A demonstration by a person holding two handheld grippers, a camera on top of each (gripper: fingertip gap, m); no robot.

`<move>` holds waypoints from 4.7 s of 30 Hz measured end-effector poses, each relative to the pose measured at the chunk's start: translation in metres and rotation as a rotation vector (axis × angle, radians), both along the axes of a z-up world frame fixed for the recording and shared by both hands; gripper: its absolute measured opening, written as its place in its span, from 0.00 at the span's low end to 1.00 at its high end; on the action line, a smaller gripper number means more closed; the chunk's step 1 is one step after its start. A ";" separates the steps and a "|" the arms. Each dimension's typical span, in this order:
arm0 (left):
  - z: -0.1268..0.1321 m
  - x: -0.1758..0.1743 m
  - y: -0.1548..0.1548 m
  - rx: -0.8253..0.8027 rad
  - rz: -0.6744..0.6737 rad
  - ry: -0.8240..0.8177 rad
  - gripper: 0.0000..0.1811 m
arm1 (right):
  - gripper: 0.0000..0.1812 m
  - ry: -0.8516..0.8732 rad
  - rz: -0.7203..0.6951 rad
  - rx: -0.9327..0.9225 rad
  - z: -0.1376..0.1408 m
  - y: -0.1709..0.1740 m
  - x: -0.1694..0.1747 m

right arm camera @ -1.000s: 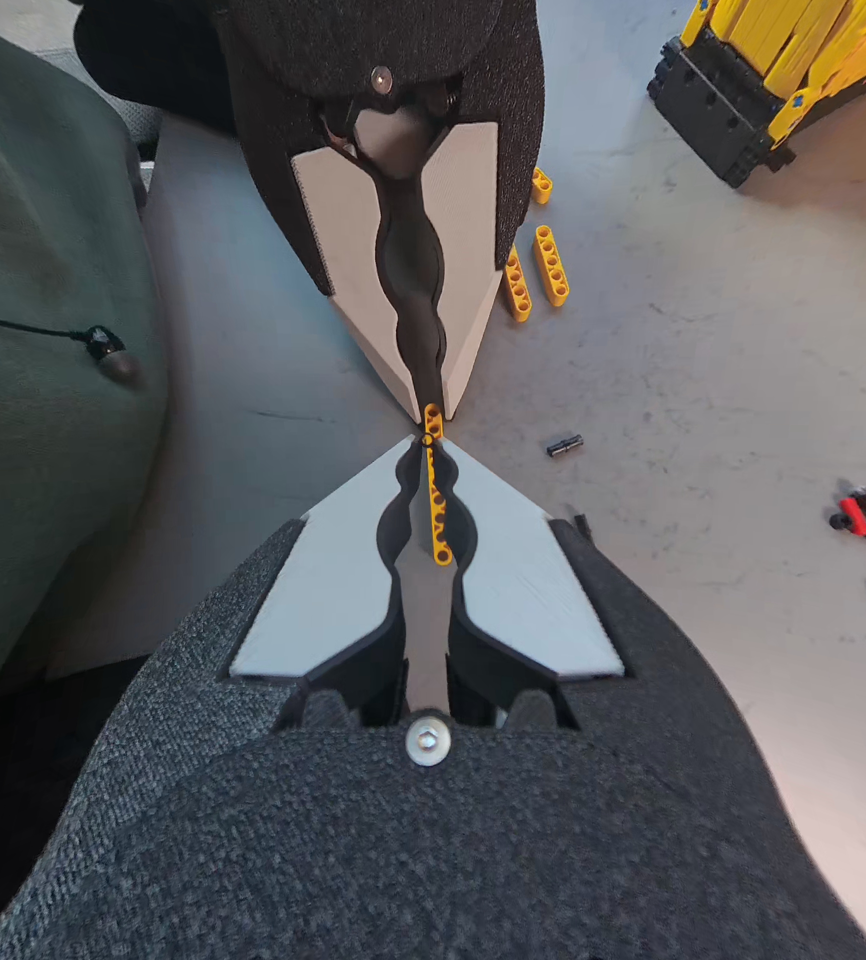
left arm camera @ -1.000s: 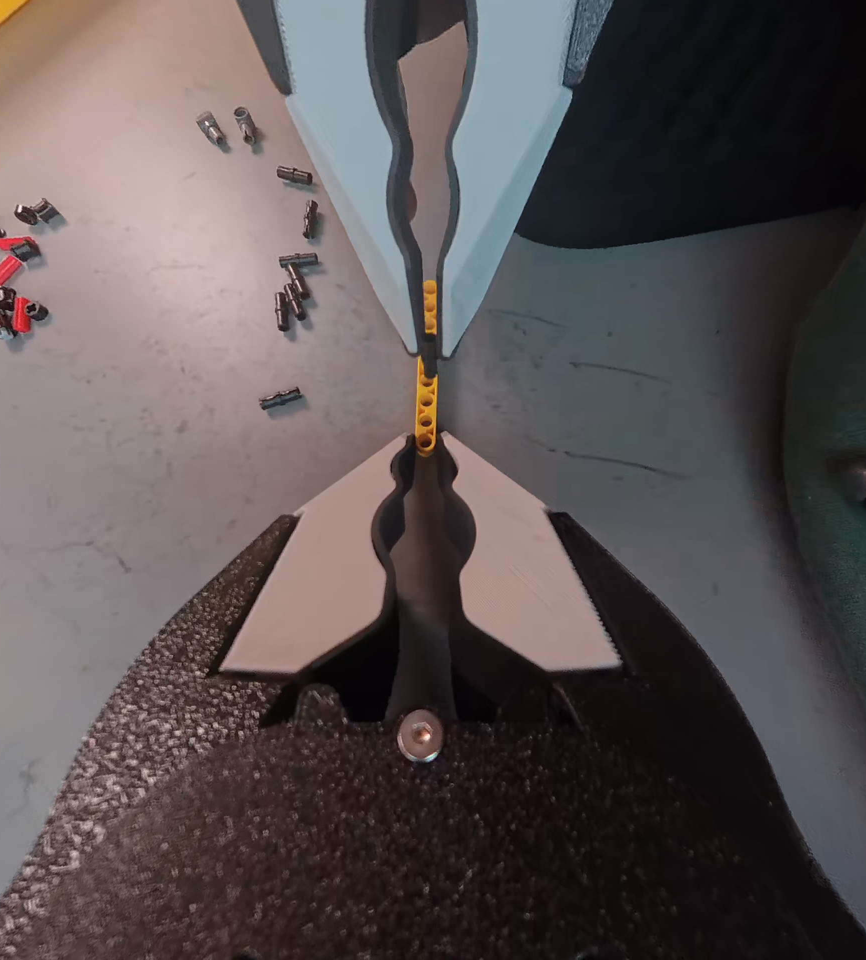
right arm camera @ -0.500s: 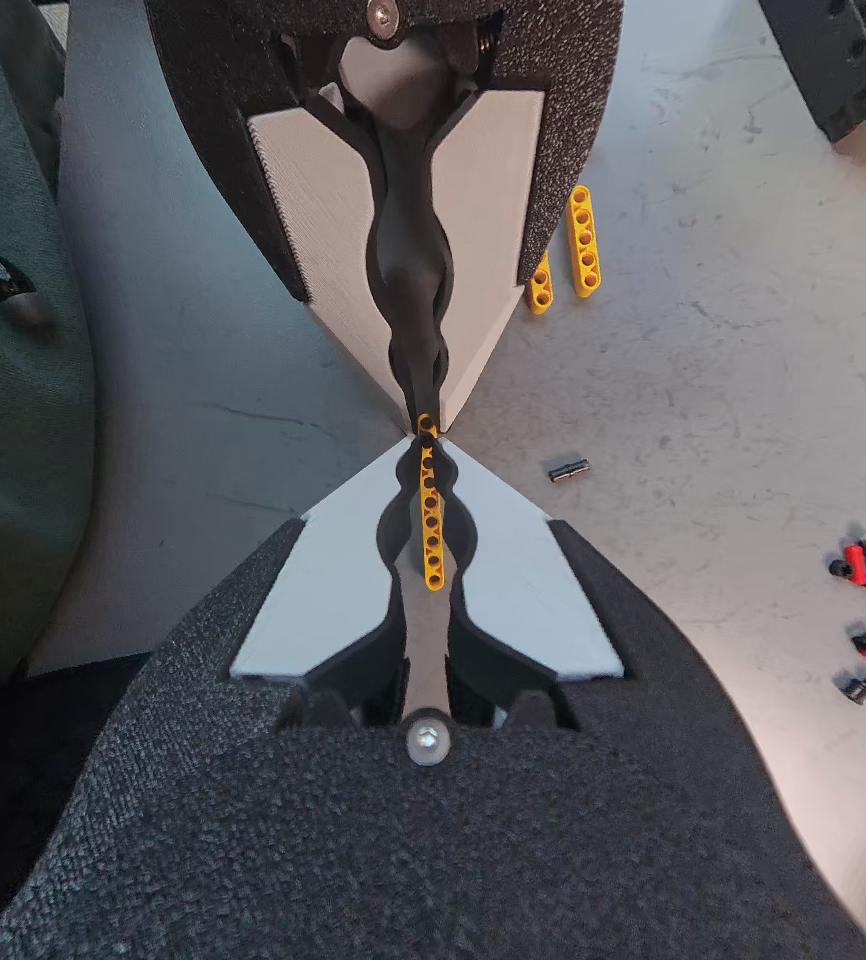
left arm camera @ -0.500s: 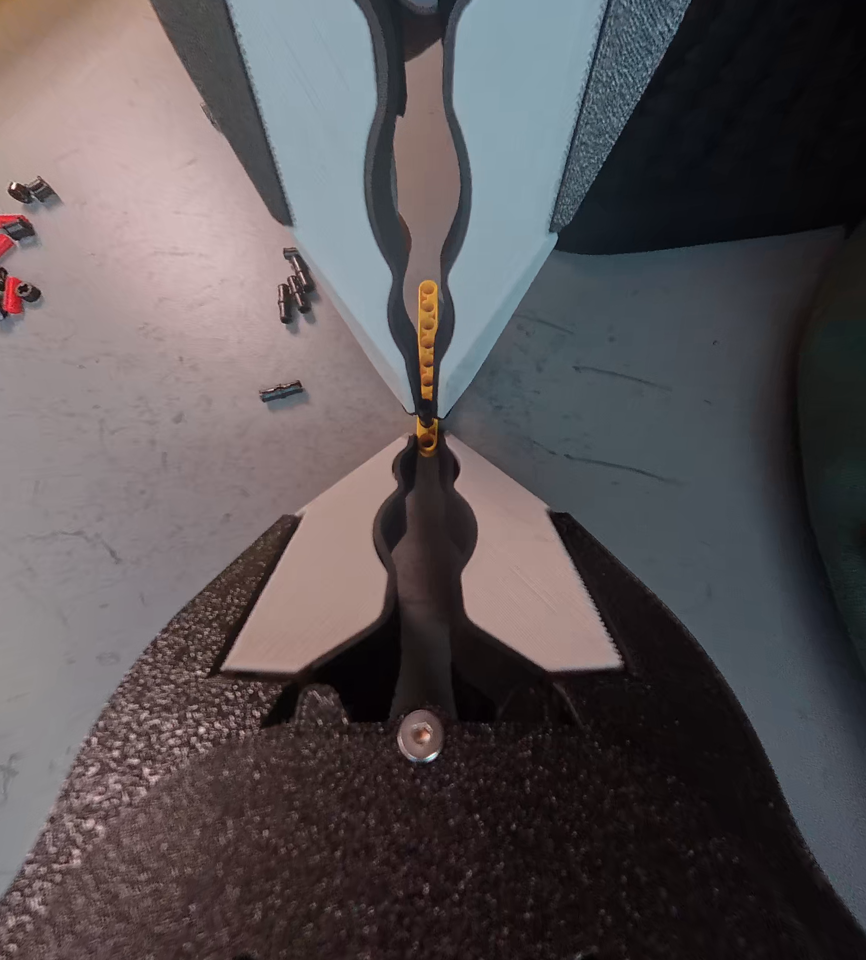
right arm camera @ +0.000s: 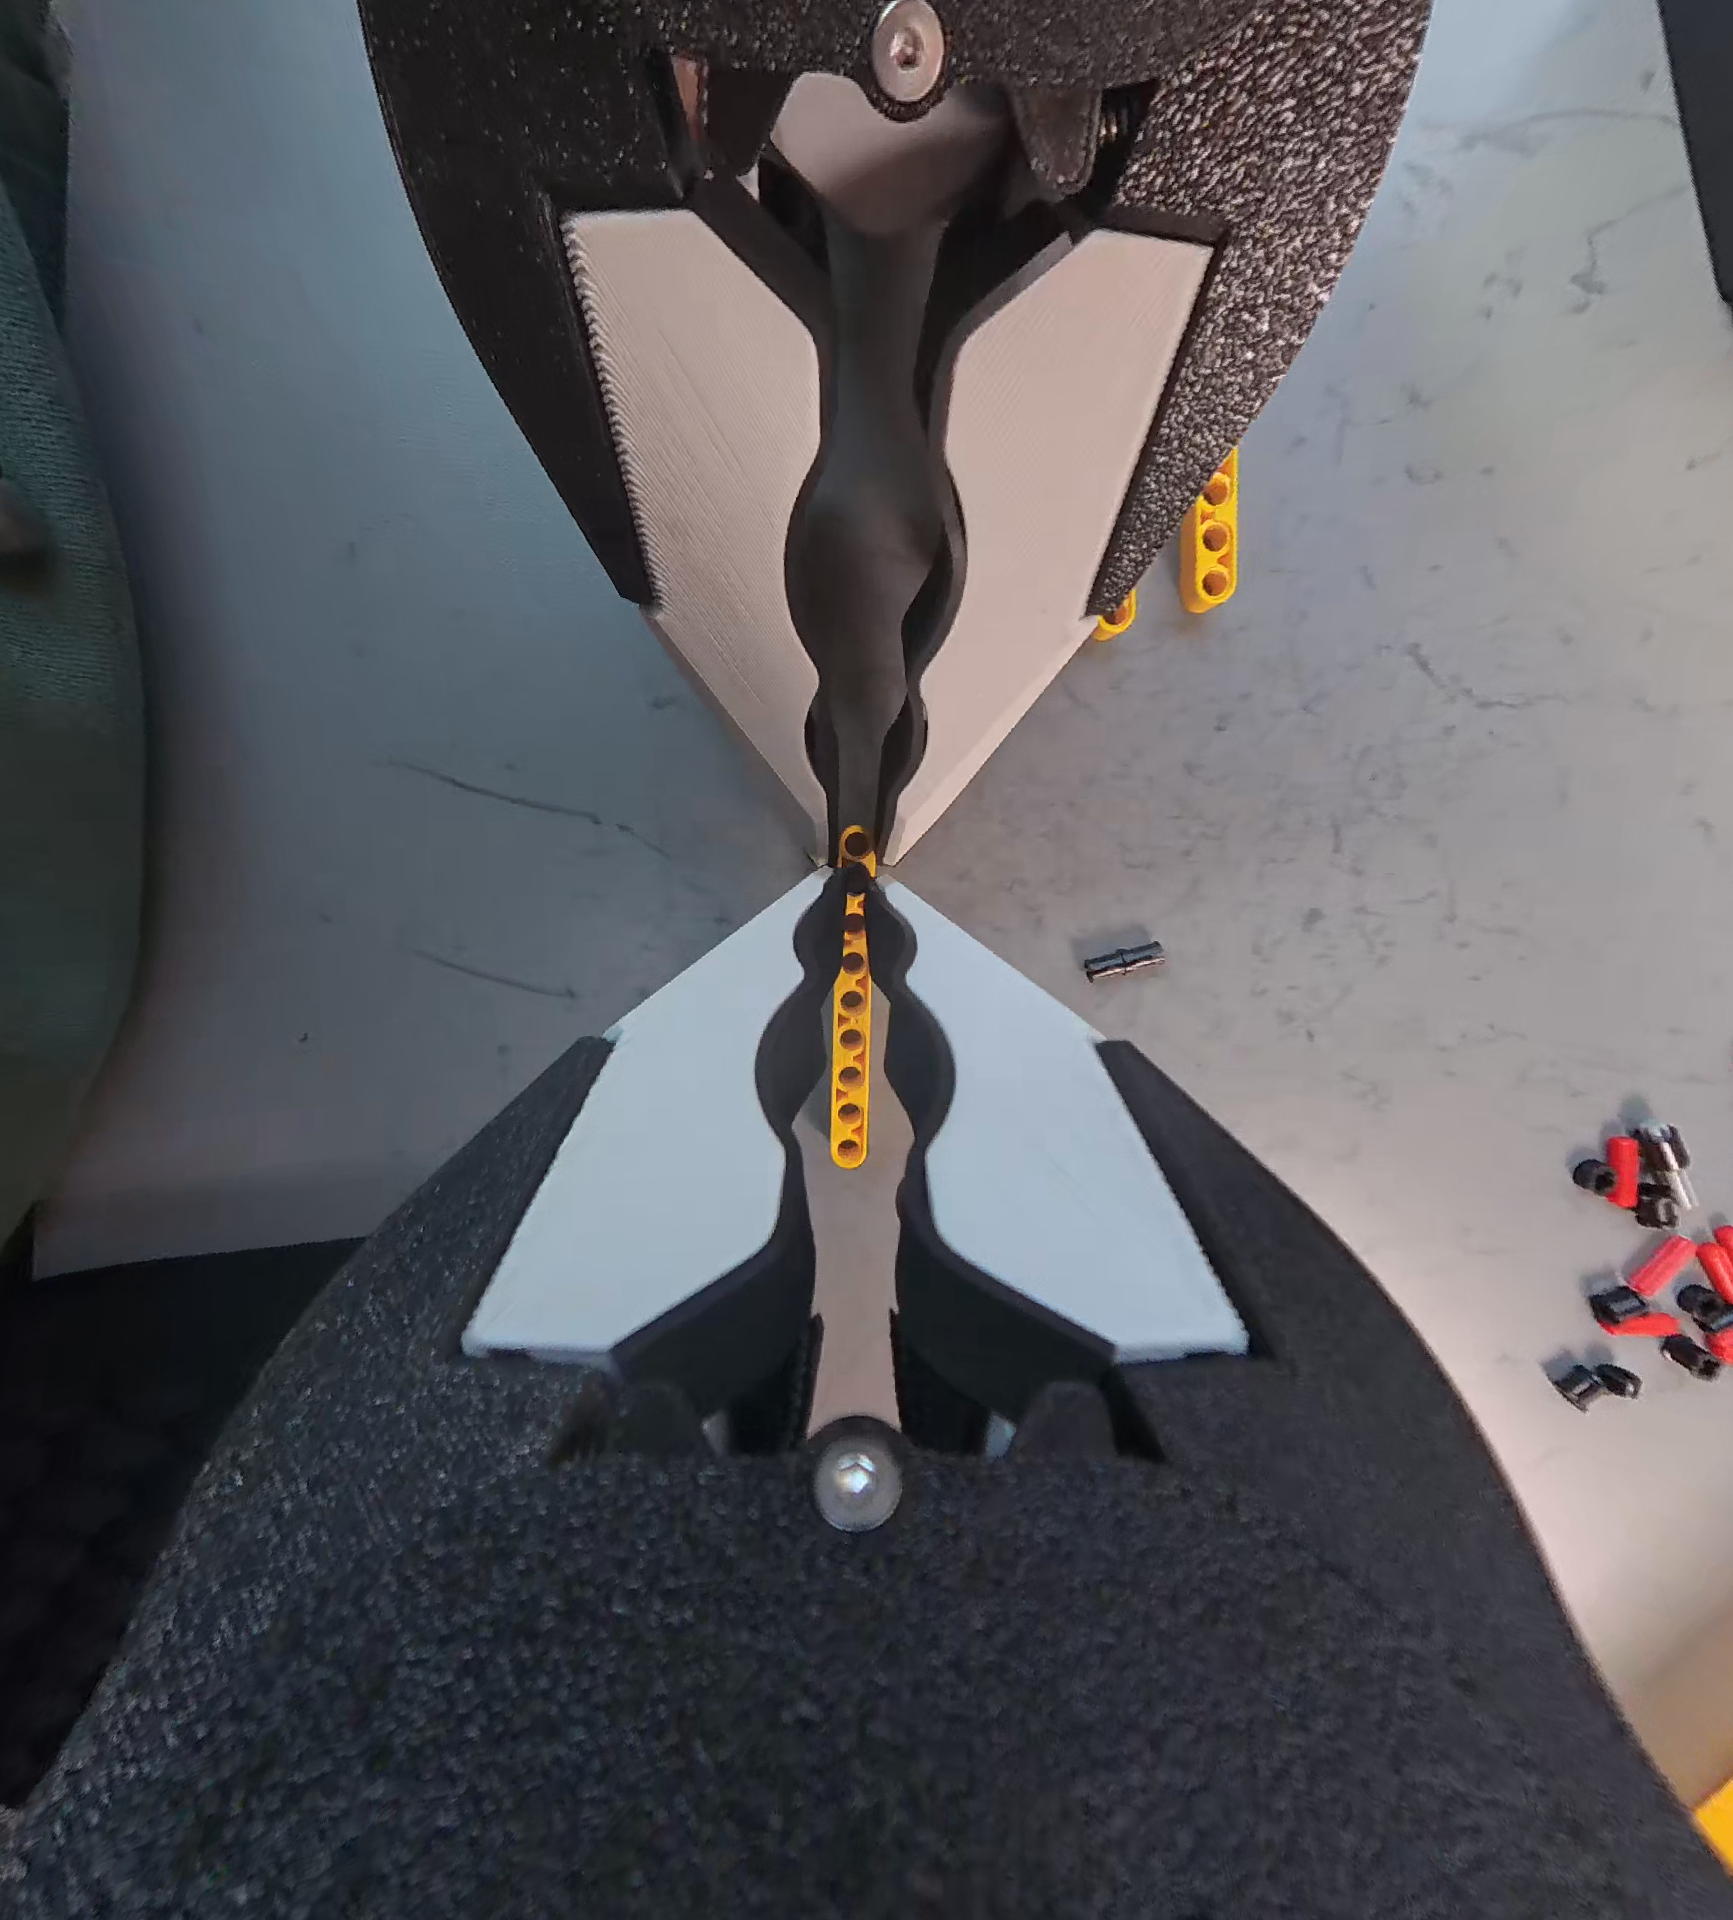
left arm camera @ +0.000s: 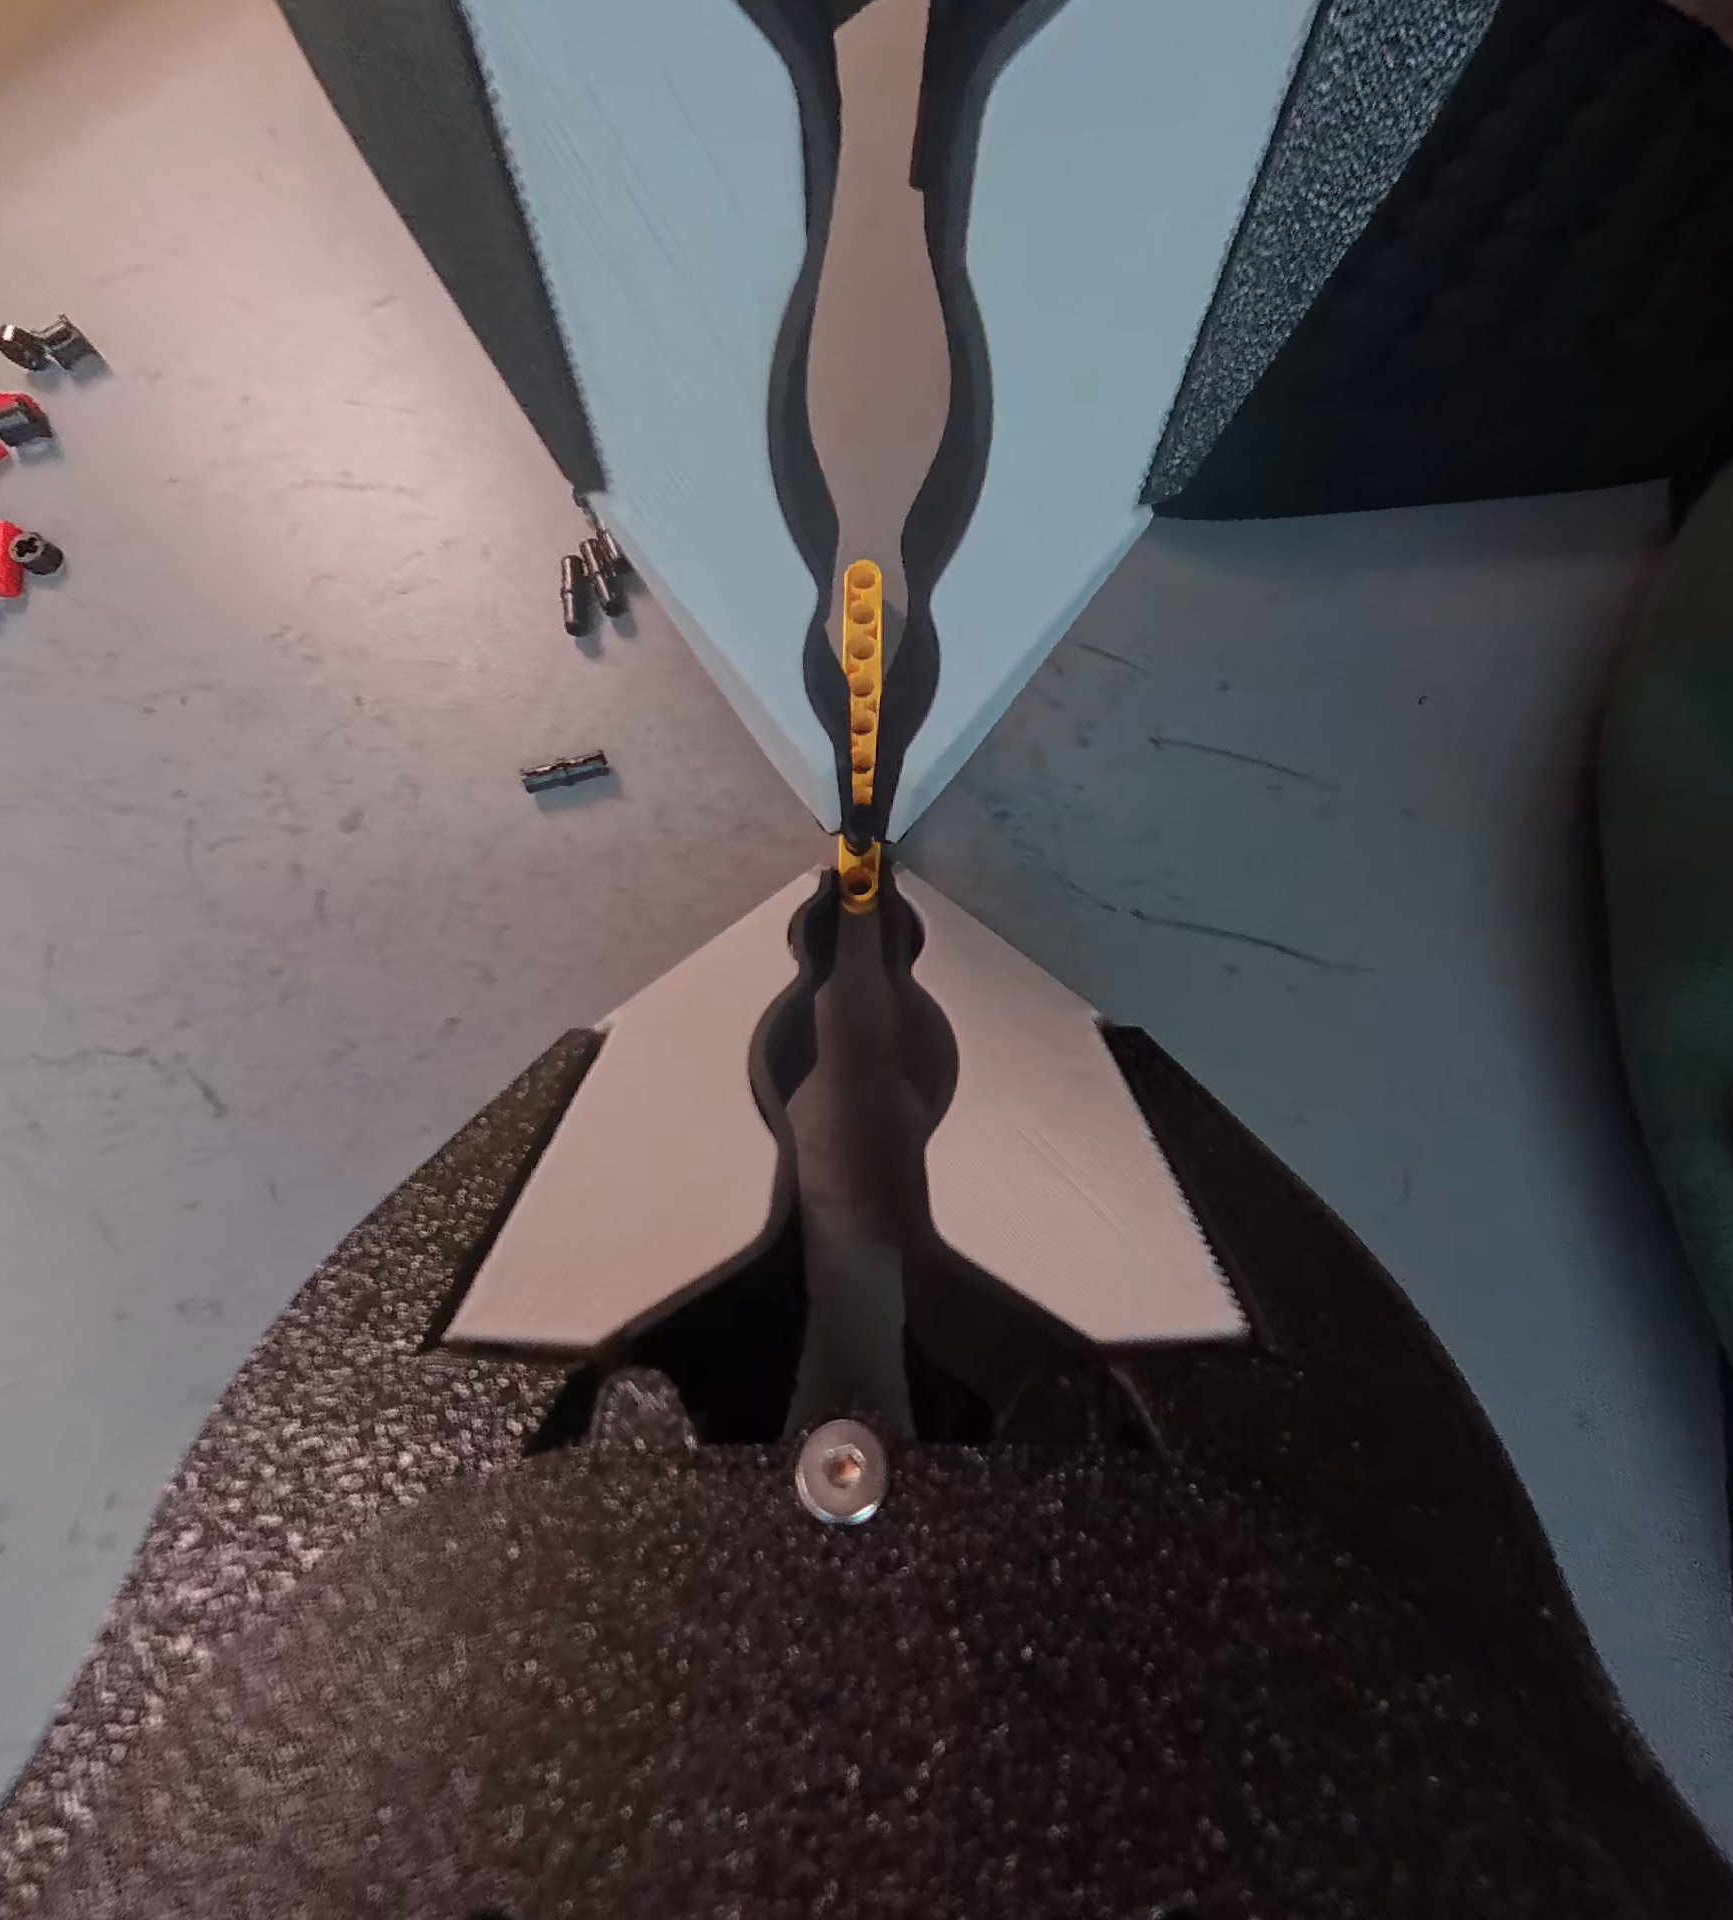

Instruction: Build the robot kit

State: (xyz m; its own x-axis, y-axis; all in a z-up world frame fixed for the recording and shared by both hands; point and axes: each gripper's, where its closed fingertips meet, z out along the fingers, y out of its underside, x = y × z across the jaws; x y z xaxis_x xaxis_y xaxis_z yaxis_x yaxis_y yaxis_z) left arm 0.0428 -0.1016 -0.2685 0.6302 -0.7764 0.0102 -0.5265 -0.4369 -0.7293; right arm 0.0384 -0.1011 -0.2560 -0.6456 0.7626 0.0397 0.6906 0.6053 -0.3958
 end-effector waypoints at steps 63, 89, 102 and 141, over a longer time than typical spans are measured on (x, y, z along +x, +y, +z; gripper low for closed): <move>0.059 0.000 -0.003 0.093 -0.017 -0.379 0.02 | 0.00 0.556 -0.197 -0.364 0.043 -0.004 -0.003; 0.052 0.007 -0.012 0.165 -0.094 -0.254 0.02 | 0.04 0.486 0.014 -0.150 0.043 -0.014 0.003; 0.056 0.005 -0.017 0.205 -0.120 -0.247 0.07 | 0.02 0.519 0.004 -0.279 0.055 -0.016 0.006; 0.023 -0.003 -0.007 0.114 -0.054 -0.087 0.13 | 0.02 0.236 0.053 -0.046 0.020 0.001 0.008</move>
State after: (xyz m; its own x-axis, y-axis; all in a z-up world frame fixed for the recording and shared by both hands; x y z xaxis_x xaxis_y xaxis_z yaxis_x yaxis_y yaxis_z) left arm 0.0397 -0.1086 -0.2453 0.5884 -0.8081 -0.0268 -0.4791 -0.3217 -0.8167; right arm 0.0462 -0.0996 -0.2361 -0.6619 0.7322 0.1604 0.5434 0.6161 -0.5702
